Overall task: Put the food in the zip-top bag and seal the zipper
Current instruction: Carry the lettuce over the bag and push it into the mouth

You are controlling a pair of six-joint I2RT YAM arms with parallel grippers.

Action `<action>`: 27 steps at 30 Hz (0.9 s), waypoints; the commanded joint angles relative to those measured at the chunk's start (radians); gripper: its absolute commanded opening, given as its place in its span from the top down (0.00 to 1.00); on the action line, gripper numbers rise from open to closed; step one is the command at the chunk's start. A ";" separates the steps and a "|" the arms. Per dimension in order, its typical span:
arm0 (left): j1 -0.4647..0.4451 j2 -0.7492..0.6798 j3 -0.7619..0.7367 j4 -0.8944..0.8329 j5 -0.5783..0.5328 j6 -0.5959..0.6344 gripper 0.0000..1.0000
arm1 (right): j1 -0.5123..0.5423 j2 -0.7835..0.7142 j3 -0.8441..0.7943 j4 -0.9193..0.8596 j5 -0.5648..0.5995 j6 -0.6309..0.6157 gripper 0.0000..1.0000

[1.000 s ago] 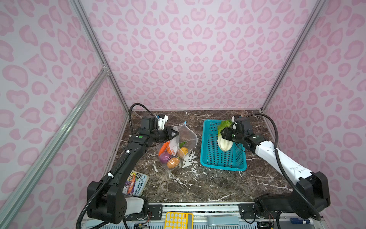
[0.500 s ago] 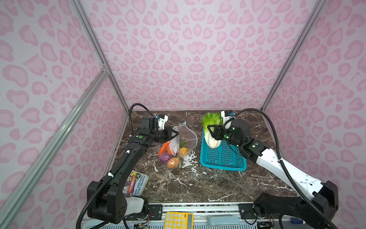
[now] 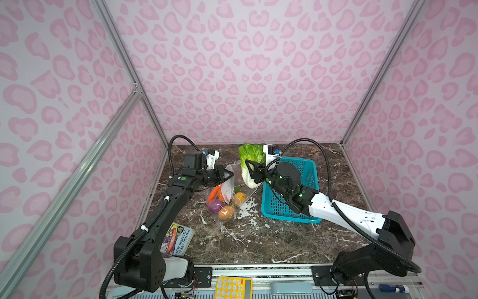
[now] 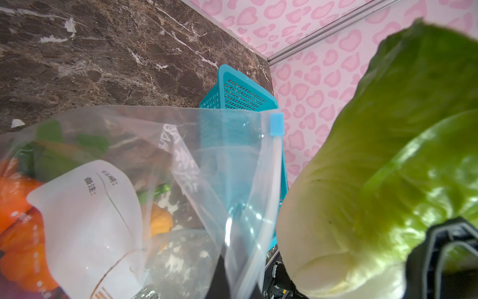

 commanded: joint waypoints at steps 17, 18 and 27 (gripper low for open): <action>0.000 -0.020 -0.001 0.027 0.008 -0.003 0.97 | 0.098 0.264 -0.203 0.818 0.207 -0.225 0.49; 0.000 -0.019 -0.002 0.028 0.009 -0.004 0.97 | 0.098 0.281 -0.212 0.855 0.209 -0.231 0.49; 0.002 -0.015 -0.001 0.029 0.012 -0.004 0.97 | 0.147 0.403 -0.242 1.048 0.220 -0.309 0.39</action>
